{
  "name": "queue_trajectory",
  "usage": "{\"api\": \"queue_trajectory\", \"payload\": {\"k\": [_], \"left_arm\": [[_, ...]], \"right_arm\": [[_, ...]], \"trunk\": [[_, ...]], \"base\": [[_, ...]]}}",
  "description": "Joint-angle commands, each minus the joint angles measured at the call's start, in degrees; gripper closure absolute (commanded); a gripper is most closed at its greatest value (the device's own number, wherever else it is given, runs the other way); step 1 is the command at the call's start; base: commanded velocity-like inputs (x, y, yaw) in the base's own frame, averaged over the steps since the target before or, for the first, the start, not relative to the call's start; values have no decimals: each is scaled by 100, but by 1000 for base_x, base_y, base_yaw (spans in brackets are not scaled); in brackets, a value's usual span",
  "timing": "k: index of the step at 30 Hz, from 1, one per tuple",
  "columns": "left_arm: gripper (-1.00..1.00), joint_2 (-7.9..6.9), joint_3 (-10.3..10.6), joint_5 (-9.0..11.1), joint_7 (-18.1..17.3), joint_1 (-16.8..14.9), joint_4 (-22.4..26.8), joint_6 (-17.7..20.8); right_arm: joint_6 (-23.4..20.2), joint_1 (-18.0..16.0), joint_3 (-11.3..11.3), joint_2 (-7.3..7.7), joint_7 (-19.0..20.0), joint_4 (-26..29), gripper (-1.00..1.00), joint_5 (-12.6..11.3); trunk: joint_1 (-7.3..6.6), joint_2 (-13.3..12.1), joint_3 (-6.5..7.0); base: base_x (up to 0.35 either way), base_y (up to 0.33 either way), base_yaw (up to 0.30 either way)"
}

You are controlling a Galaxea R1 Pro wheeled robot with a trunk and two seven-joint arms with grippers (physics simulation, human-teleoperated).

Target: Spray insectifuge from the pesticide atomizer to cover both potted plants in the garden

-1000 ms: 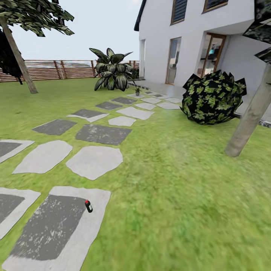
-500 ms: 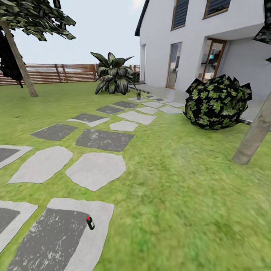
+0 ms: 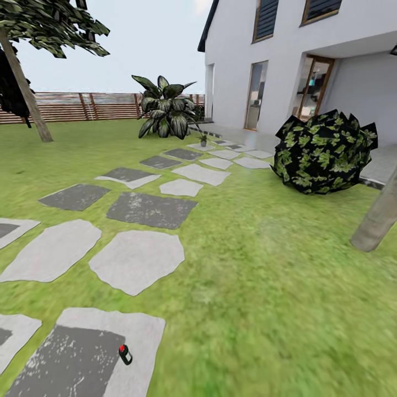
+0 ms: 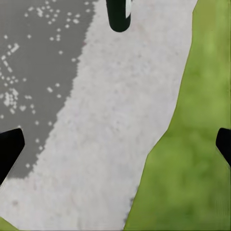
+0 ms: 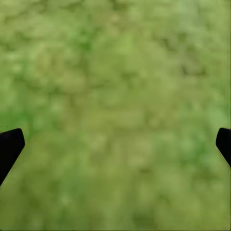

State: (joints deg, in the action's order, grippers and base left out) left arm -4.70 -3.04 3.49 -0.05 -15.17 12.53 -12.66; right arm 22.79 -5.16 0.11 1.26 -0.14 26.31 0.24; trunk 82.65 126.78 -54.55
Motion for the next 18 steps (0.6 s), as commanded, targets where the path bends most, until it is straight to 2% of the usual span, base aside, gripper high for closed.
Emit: {"api": "queue_trajectory", "payload": {"k": [1, 5, 14, 18], "left_arm": [[-100, 2, -4, 37, -4, -3, -5, -17], [-100, 4, -4, 36, -6, -3, -5, -17], [-100, -9, 11, -10, -6, -19, 42, -17], [-100, -22, 15, -27, -11, -109, 100, -19]], "right_arm": [[22, -3, 0, 1, -3, -3, -100, 2], [21, -3, -2, -1, -3, -3, -100, 2], [16, -3, -5, 7, -4, 3, -100, 2], [12, -18, -10, 29, -4, 176, -100, 2]], "trunk": [[2, 2, -5], [2, 2, -5], [2, 2, -5], [2, 2, -5]], "base": [[274, 0, 0], [235, 0, 0], [23, 0, 0], [1, 0, 0]]}}
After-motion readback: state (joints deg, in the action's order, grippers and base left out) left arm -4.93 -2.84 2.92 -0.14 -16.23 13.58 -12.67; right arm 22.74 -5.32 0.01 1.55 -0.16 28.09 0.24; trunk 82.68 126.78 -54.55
